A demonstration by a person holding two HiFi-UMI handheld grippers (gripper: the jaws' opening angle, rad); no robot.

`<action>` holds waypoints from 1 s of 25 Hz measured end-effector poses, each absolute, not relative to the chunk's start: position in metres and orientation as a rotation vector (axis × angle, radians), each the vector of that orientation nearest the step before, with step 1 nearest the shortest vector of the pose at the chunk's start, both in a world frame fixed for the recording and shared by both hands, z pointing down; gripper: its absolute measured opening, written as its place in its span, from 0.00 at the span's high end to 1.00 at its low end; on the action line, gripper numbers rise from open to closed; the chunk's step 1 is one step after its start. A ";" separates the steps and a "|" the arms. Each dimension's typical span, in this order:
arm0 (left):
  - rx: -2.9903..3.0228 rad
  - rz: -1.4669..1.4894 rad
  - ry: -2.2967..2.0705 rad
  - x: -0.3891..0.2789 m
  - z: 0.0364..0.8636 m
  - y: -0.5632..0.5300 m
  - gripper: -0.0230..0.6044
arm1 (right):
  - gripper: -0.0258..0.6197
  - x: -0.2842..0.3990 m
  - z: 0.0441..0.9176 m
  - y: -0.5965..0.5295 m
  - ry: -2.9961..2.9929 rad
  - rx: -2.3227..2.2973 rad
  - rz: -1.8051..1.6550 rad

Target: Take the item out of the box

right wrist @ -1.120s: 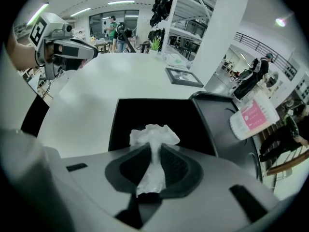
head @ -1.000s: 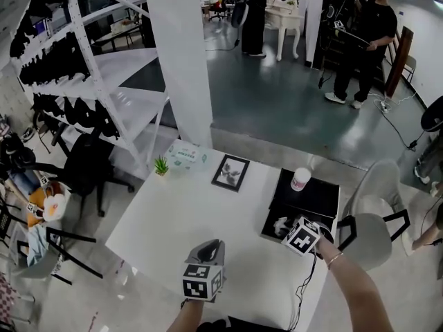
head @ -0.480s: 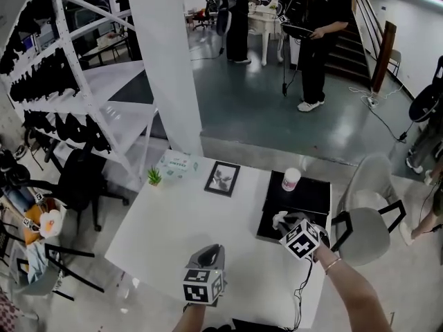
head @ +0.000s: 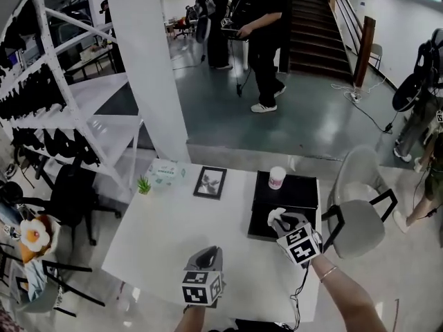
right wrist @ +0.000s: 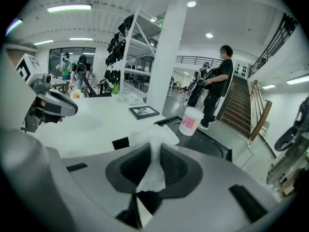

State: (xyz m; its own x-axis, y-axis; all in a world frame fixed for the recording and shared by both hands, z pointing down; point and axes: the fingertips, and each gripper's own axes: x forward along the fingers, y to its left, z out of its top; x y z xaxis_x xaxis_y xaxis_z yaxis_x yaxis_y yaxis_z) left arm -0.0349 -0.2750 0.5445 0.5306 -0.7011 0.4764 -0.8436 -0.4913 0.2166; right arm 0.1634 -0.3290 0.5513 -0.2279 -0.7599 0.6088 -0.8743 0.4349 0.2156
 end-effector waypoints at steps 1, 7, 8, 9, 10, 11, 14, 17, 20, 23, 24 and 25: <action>2.354 0.457 -1.257 -0.033 0.544 -0.274 0.92 | 0.86 0.164 0.547 -0.327 -2.041 1.393 0.216; 2.388 0.465 -1.213 -0.021 0.544 -0.272 0.92 | 0.86 0.167 0.522 -0.310 -2.081 1.522 0.207; 2.394 0.464 -1.208 -0.020 0.544 -0.272 0.92 | 0.86 0.167 0.520 -0.306 -2.090 1.542 0.217; 2.400 0.462 -1.206 -0.018 0.544 -0.272 0.92 | 0.86 0.168 0.517 -0.303 -2.102 1.564 0.230; 2.406 0.459 -1.205 -0.017 0.543 -0.273 0.92 | 0.86 0.168 0.514 -0.299 -2.114 1.585 0.250; 2.412 0.456 -1.203 -0.015 0.542 -0.273 0.92 | 0.86 0.169 0.512 -0.295 -2.127 1.607 0.276; 2.429 0.453 -1.190 -0.009 0.540 -0.274 0.92 | 0.86 0.173 0.508 -0.282 -2.161 1.673 0.363; 2.448 0.459 -1.174 -0.003 0.538 -0.274 0.92 | 0.86 0.179 0.505 -0.269 -2.166 1.731 0.399; 2.462 0.464 -1.160 0.004 0.536 -0.275 0.92 | 0.86 0.184 0.501 -0.259 -2.173 1.794 0.435; 2.471 0.468 -1.152 0.009 0.536 -0.275 0.92 | 0.86 0.188 0.500 -0.248 -2.178 1.857 0.472; 2.475 0.468 -1.150 0.011 0.535 -0.275 0.92 | 0.86 0.189 0.500 -0.245 -2.177 1.875 0.479; 2.479 0.467 -1.148 0.012 0.535 -0.276 0.92 | 0.86 0.190 0.500 -0.242 -2.175 1.890 0.484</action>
State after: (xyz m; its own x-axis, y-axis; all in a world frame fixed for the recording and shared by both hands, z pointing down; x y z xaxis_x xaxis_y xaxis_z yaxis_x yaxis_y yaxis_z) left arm 0.0123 -0.2757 0.5350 0.6135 -0.6552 0.4409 -0.7769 -0.6007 0.1884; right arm 0.1902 -0.2424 0.5001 -0.1494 -0.9154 0.3739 -0.9875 0.1191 -0.1028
